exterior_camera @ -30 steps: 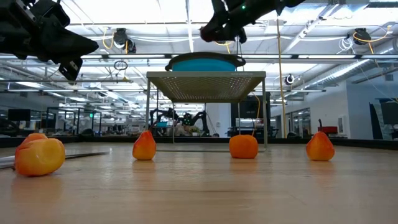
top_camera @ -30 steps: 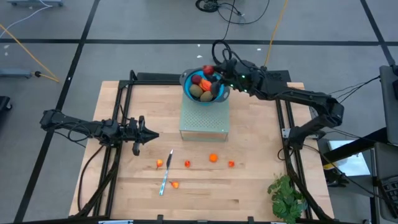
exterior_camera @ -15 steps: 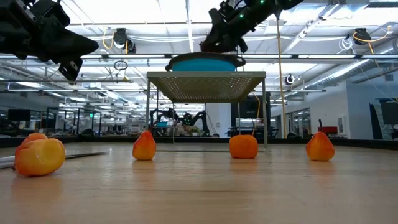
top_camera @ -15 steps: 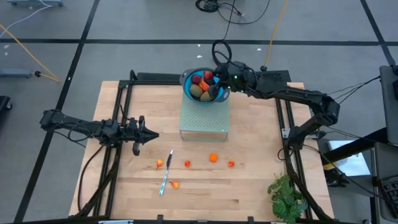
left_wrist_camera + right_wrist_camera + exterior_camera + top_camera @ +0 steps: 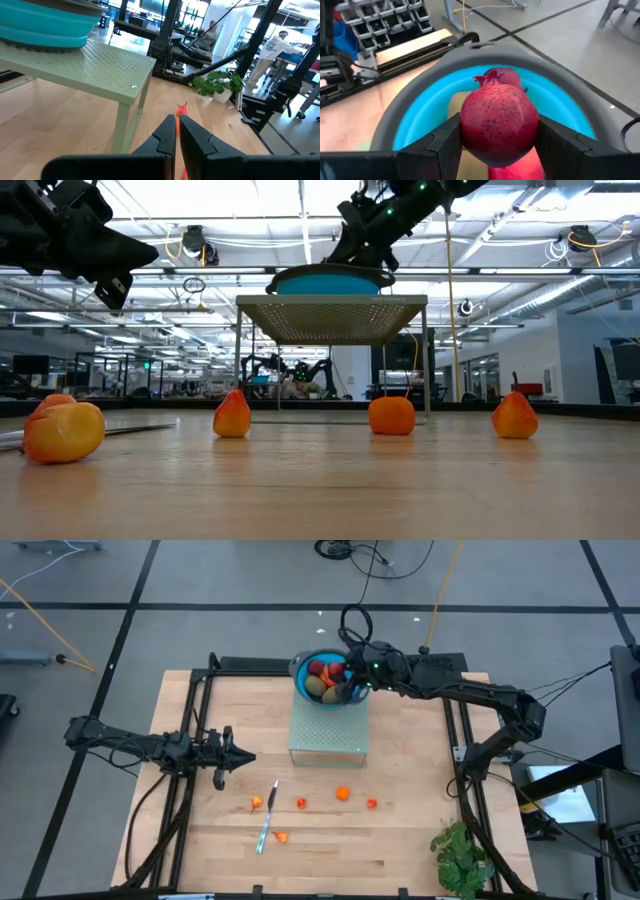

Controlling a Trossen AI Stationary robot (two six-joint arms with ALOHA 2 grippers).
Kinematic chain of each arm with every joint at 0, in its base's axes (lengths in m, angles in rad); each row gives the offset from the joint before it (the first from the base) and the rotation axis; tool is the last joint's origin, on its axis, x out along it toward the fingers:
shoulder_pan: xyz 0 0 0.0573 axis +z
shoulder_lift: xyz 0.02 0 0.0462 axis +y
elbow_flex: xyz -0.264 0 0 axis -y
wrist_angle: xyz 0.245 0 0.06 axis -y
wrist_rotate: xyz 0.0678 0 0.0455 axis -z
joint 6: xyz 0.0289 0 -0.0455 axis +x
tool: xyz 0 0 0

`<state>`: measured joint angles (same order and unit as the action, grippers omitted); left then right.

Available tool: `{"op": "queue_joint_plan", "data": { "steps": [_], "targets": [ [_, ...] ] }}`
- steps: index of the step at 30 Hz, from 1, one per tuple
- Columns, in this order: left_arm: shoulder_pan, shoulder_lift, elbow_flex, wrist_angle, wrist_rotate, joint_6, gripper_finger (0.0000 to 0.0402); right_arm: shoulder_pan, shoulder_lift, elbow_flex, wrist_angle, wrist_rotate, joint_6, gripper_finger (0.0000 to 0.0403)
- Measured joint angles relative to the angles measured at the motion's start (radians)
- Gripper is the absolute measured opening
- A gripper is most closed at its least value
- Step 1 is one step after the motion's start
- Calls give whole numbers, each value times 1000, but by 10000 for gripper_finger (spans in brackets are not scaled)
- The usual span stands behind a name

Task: Pick & Place Fruit
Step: Put the pomegranate into the blue strainer bowl on the shelf

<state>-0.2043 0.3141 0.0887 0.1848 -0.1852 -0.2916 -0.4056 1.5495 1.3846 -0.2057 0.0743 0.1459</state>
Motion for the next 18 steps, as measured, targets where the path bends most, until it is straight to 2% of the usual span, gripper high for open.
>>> {"op": "queue_joint_plan", "data": {
  "steps": [7, 18],
  "targets": [
    [0, 0, 0, 0, 0, 0, 21, 6, 40, 0, 11, -19, -5, 208],
    [0, 0, 0, 0, 0, 0, 21, 8, 56, -2, 6, -28, -8, 238]
  ]
}}
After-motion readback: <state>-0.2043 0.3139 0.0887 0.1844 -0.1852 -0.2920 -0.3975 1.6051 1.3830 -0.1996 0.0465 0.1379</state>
